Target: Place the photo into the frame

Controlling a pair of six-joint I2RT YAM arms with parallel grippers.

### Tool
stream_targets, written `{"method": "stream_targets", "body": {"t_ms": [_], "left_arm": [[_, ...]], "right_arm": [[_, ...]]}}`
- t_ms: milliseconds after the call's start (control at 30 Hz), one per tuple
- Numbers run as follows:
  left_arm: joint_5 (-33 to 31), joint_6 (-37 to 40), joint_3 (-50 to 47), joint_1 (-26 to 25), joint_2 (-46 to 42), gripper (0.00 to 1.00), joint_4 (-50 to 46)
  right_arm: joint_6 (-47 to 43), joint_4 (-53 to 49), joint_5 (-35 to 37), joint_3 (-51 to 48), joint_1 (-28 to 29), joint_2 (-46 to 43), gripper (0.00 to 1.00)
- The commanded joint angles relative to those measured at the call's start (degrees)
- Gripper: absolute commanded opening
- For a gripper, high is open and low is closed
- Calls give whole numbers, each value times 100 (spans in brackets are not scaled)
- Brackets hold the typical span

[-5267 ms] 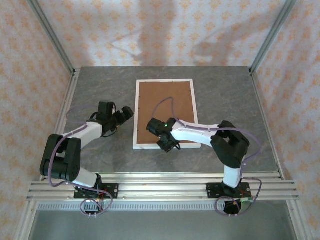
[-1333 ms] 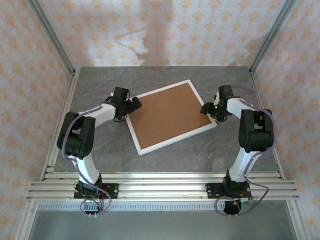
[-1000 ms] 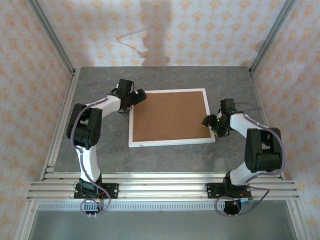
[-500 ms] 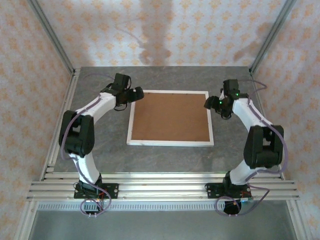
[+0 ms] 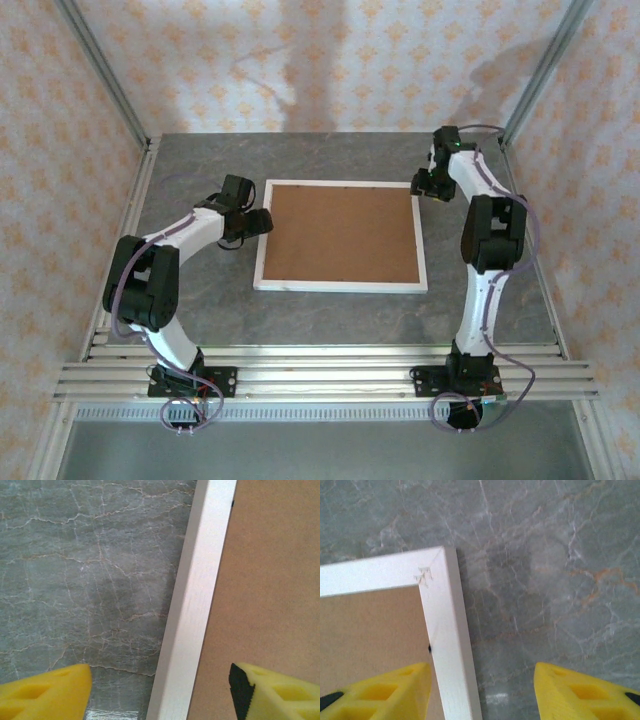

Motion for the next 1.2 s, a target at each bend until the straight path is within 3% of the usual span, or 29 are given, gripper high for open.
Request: {"method": "stream_targets", "body": {"t_ms": [0, 133, 567, 867, 1167], "left_arm": [[-198, 150, -30, 22, 34, 71, -58], [-109, 183, 1, 8, 150, 65, -66], [-66, 229, 267, -263, 517, 62, -168], [-70, 296, 391, -320, 693, 55, -206], [9, 412, 730, -405, 955, 54, -400]], "right_arm": [[-248, -597, 149, 498, -50, 331, 56], [-216, -586, 4, 601, -50, 466, 56], [-276, -532, -170, 307, -50, 610, 55], [-390, -977, -349, 851, 9, 1305, 58], [-587, -1945, 232, 1622, 507, 1887, 66]]}}
